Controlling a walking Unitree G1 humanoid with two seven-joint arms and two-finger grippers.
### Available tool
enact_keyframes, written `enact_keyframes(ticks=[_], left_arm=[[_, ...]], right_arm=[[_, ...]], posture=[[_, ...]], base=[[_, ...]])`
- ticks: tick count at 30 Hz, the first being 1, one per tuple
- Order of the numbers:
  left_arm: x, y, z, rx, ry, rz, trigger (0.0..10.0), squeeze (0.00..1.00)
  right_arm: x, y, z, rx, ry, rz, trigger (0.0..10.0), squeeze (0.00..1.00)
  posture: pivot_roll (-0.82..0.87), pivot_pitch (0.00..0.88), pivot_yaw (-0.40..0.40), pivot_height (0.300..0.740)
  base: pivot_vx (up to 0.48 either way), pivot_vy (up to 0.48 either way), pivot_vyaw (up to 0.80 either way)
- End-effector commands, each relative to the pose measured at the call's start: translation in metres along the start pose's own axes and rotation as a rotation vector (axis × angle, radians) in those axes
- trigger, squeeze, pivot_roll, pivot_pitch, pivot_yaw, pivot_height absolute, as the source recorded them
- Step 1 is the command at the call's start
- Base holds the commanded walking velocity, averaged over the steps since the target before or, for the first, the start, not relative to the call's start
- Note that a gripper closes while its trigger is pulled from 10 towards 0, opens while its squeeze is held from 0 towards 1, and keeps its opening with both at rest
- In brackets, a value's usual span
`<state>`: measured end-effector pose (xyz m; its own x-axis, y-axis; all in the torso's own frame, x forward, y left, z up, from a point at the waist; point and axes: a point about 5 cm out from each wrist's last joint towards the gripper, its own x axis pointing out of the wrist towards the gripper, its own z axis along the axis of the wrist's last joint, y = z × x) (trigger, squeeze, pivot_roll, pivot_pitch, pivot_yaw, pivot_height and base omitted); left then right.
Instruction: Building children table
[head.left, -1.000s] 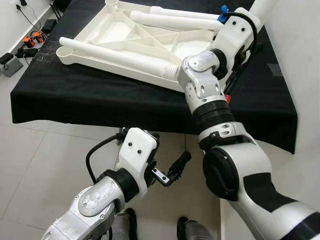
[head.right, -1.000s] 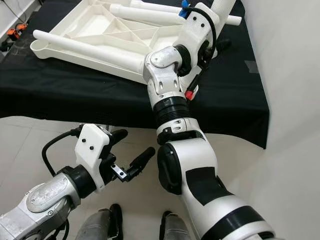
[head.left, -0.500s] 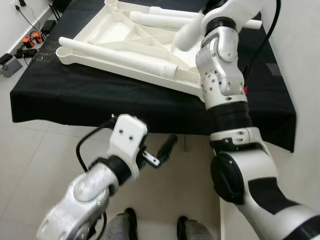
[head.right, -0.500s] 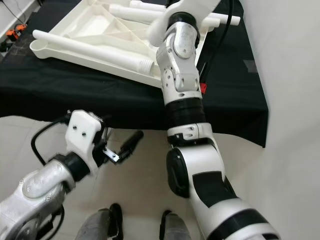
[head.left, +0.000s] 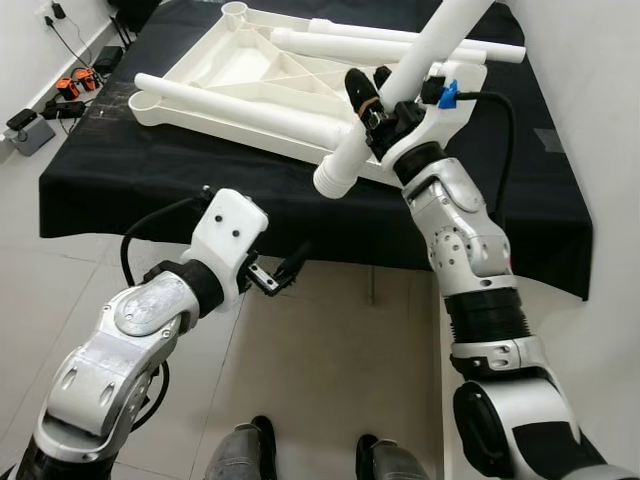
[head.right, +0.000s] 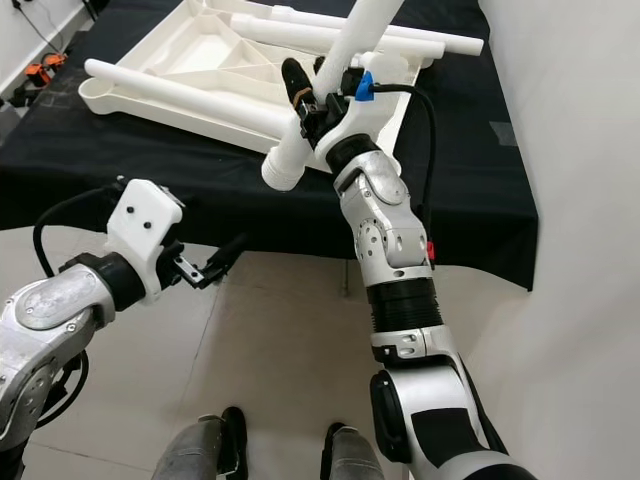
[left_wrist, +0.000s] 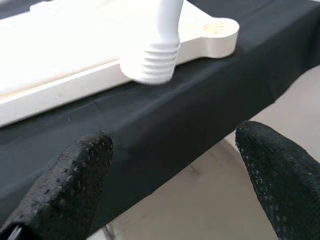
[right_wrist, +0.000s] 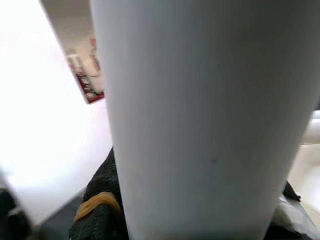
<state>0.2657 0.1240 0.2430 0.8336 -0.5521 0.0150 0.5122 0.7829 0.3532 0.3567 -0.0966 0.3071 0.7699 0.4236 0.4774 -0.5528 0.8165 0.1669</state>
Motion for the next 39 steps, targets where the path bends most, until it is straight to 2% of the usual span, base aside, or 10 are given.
enact_keyframes(ticks=[1,4,8,13,14,21,22,39], left_arm=[[0.006,0.001,-0.003,0.019,-0.012,-0.026,10.0,0.0],[0.013,0.001,-0.005,0.026,-0.019,-0.038,10.0,0.0],[0.021,0.002,-0.004,0.086,-0.037,-0.049,10.0,0.0],[0.025,0.002,-0.003,0.117,-0.055,-0.048,10.0,0.0],[0.032,0.004,-0.001,0.117,-0.078,-0.046,10.0,1.0],[0.039,0.001,0.001,0.154,-0.106,-0.055,10.0,1.0],[0.04,0.002,0.0,0.15,-0.104,-0.046,10.0,0.0],[0.045,0.008,-0.008,0.175,-0.109,-0.023,10.0,0.0]], right_arm=[[-0.001,0.013,0.004,0.039,-0.006,0.082,10.0,0.0],[-0.002,0.02,0.007,0.063,0.001,0.126,10.0,0.0],[-0.006,0.026,0.005,0.074,0.027,0.176,10.0,0.0],[-0.009,0.029,0.001,0.08,0.043,0.192,10.0,0.0],[-0.012,0.033,-0.002,0.089,0.058,0.207,10.0,0.0],[-0.015,0.036,-0.002,0.103,0.072,0.218,10.0,0.0],[-0.014,0.036,-0.002,0.104,0.073,0.22,10.0,0.0],[-0.015,0.042,0.004,0.118,0.072,0.238,10.0,0.0]], posture=[[0.1,0.201,-0.011,0.74],[0.09,0.201,-0.011,0.74],[0.09,0.201,-0.011,0.74],[0.08,0.204,-0.01,0.74],[0.08,0.205,-0.011,0.74],[0.08,0.206,-0.011,0.74],[0.08,0.205,-0.012,0.74],[0.07,0.2,-0.012,0.74]], base=[[0.0,0.0,0.0],[0.0,0.0,0.0],[0.0,0.0,0.0],[0.0,0.0,0.0],[0.0,0.0,0.0],[0.0,0.0,0.0],[0.0,0.0,0.0],[0.0,0.0,0.0]])
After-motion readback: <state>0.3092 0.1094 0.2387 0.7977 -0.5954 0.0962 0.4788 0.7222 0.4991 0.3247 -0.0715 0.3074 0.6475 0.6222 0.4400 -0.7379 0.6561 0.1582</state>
